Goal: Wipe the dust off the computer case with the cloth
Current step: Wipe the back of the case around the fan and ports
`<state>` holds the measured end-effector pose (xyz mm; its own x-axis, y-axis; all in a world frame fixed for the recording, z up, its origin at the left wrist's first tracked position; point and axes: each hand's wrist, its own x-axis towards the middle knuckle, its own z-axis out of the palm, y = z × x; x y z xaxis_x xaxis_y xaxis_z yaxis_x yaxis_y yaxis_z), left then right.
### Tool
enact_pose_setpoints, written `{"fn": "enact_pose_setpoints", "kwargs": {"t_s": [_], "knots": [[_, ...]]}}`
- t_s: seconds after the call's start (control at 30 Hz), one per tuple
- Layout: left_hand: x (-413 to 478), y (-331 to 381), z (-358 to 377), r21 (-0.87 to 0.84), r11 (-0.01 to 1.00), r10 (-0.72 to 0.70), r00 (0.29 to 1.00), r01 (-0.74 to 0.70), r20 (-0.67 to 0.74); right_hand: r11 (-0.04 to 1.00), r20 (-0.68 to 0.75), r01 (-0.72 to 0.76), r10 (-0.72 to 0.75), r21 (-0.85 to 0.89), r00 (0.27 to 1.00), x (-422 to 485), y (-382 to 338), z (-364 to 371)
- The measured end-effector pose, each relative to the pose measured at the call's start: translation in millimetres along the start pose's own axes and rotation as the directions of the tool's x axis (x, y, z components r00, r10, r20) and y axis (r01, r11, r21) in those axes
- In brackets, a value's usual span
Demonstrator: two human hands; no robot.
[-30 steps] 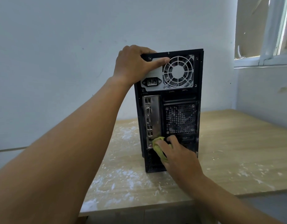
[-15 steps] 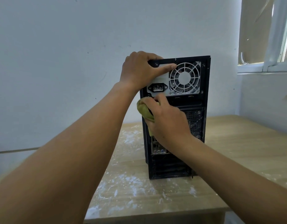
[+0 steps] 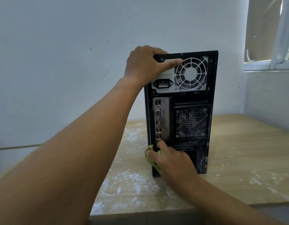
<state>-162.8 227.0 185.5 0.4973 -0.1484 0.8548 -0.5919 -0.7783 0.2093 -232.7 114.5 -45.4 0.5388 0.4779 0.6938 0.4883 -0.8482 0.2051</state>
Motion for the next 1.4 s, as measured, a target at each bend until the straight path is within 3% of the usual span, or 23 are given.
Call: {"fn": "enact_pose_setpoints", "kwargs": {"t_s": [0.3, 0.5, 0.83, 1.2, 1.4], "knots": [[-0.6, 0.9, -0.5, 0.014, 1.000, 0.013, 1.000, -0.013, -0.007, 0.987, -0.151, -0.060, 0.082, 0.146, 0.985, 47.7, 19.9, -41.0], [0.2, 2.3, -2.3, 0.026, 1.000, 0.016, 1.000, -0.016, 0.006, 0.977, -0.364, -0.136, 0.189, 0.167, 0.912, 105.8, 33.3, -94.4], [-0.9, 1.9, -3.6, 0.031, 0.999, 0.022, 1.000, -0.022, 0.001, 0.991, -0.277, -0.033, 0.068, 0.130, 0.958, 55.0, 28.8, -49.0], [-3.1, 3.3, -3.4, 0.014, 0.999, 0.033, 0.999, -0.033, 0.002, 0.998, 0.040, 0.043, -0.044, 0.039, 0.998, -19.4, 13.3, 12.3], [-3.6, 1.8, -1.4, 0.019, 0.998, 0.064, 0.997, -0.063, -0.040, 0.994, 0.005, 0.016, -0.017, 0.112, 1.000, -20.2, 37.9, -4.5]]}}
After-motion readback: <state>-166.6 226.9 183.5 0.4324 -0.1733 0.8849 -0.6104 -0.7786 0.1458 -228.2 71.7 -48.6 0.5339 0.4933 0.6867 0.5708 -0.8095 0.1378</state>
